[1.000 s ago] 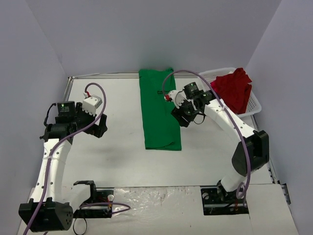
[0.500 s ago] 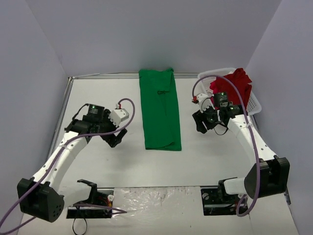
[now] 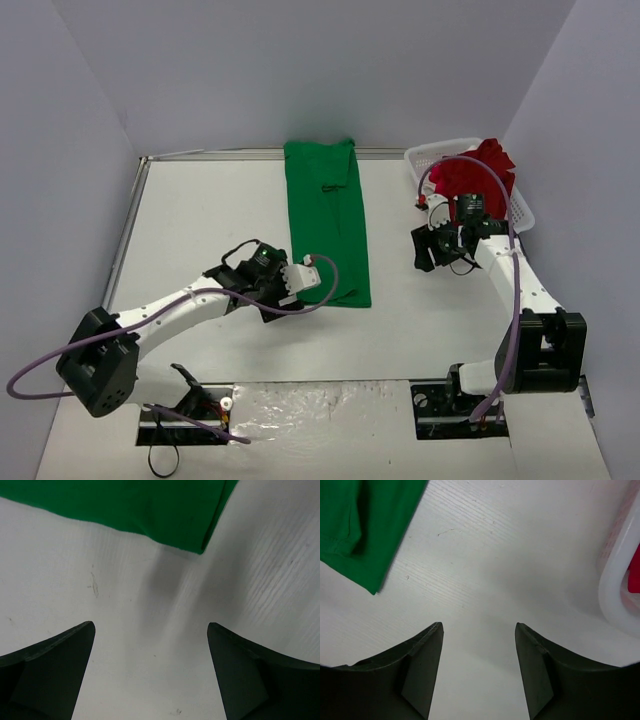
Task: Fold and stack the t-shirts
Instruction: Grab the bottom of the folded rectangular tshirt with both arms
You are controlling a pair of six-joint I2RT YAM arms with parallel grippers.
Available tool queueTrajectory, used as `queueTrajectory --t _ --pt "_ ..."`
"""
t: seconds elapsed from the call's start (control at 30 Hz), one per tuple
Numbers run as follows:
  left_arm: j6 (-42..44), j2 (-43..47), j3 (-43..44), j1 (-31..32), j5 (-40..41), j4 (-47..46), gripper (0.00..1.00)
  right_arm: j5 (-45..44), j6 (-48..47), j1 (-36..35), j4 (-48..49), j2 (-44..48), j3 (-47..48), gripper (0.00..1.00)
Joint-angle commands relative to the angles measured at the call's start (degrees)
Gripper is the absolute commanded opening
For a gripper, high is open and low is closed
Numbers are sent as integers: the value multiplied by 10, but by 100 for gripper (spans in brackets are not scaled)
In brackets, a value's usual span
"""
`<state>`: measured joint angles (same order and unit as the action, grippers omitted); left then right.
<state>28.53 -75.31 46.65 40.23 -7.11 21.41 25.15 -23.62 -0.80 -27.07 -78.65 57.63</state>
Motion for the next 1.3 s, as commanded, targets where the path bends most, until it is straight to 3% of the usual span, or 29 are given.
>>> queueTrajectory --t 0.0,0.4,0.73,0.8,1.27 --pt "5 -6 5 33 62 -76 96 15 7 21 3 22 -1 56" --pt "13 -59 6 94 79 -123 100 1 8 37 4 17 -1 56" --pt "14 -87 5 109 75 -137 100 -4 8 38 3 7 1 56" --pt "14 -95 8 109 76 -142 95 -6 7 38 4 7 0 56" --pt "7 -150 43 109 90 -133 89 -11 3 34 3 -3 1 56"
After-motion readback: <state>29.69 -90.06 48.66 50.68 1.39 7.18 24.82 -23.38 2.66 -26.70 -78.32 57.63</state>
